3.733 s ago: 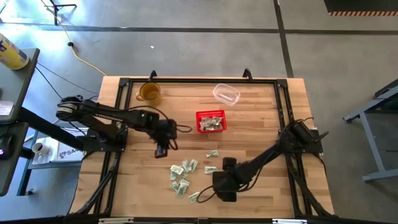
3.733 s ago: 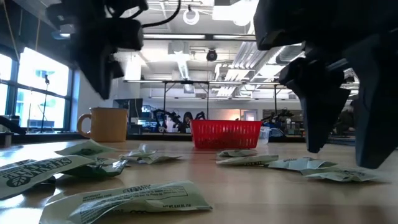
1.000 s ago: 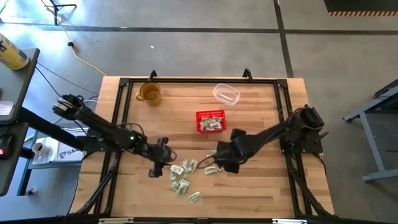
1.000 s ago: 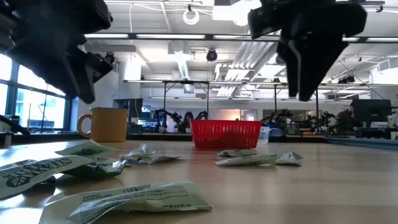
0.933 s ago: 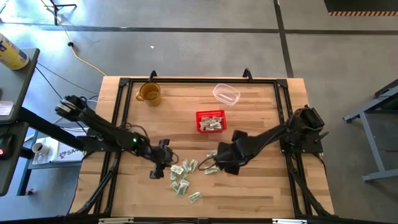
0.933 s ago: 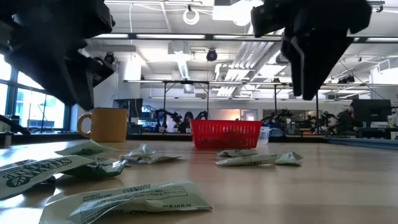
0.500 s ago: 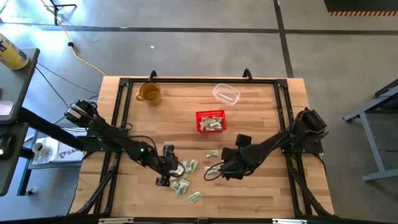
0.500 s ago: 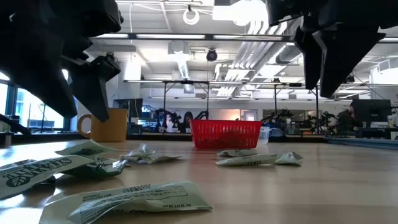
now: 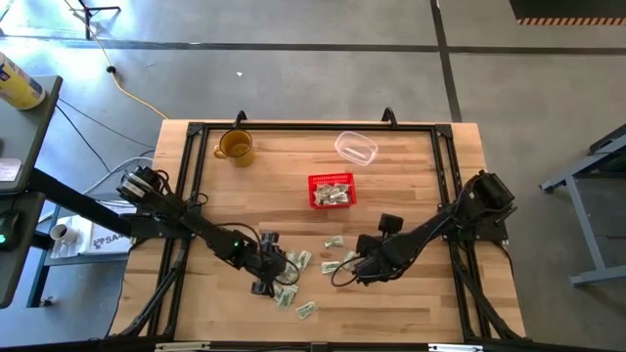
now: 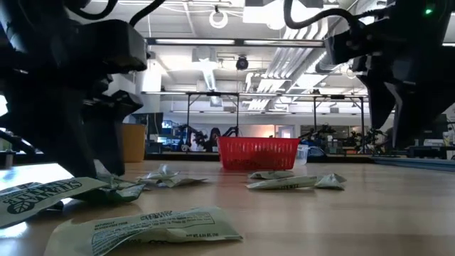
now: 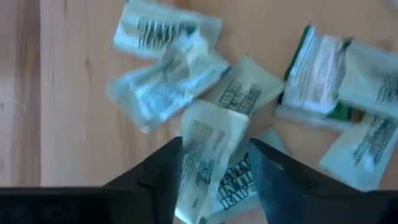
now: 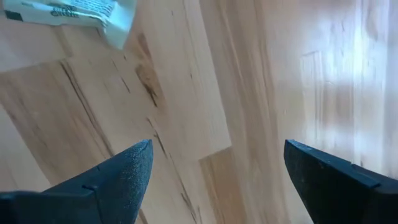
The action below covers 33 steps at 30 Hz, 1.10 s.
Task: Pick and place items into bin
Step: Put the white packet into the red basket
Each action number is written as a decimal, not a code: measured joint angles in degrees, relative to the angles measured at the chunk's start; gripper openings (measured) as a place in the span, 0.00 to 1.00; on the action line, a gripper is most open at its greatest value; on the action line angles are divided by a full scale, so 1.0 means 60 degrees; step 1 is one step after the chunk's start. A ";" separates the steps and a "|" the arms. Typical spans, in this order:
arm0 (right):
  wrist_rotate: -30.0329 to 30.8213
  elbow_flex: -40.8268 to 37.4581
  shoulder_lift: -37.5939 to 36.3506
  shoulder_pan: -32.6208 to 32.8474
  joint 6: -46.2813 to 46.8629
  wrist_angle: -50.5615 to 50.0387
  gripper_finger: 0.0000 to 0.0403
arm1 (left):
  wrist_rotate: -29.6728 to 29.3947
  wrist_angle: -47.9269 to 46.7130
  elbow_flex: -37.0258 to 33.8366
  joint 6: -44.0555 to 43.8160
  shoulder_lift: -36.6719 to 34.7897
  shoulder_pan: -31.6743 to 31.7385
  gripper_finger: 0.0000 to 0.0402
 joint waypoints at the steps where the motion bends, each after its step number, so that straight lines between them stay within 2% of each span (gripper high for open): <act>1: 0.0007 -0.0035 0.0000 0.0000 -0.0014 0.0159 0.87 | 0.0000 -0.0111 0.0015 0.0000 -0.0008 0.0000 0.50; 8: 0.0060 -0.0095 0.0004 -0.0025 -0.0023 0.0644 0.87 | 0.0155 -0.0648 0.0306 -0.0061 -0.0015 0.0344 0.23; 13: 0.0210 -0.0095 0.0004 -0.0025 -0.0025 0.0648 0.87 | 0.0934 -0.1647 0.0765 0.0007 -0.0087 0.0828 0.06; 20: 0.0494 -0.0095 0.0004 -0.0043 0.0002 0.0637 0.87 | 0.1337 -0.3933 0.2149 0.0487 -0.0091 0.1249 0.09; 24: 0.0702 -0.0095 0.0004 -0.0082 0.0011 0.0641 0.87 | 0.1580 -0.5236 0.2845 0.1045 -0.0091 0.1482 0.07; 29: 0.0954 -0.0095 0.0004 -0.0239 0.0261 0.0641 0.87 | 0.2542 -0.5548 0.3218 0.1453 -0.0091 0.1842 0.06; 33: 0.1118 -0.0094 0.0004 -0.0295 0.0465 0.0637 0.87 | 0.2051 -0.5524 0.2980 0.1479 -0.0098 0.1870 0.09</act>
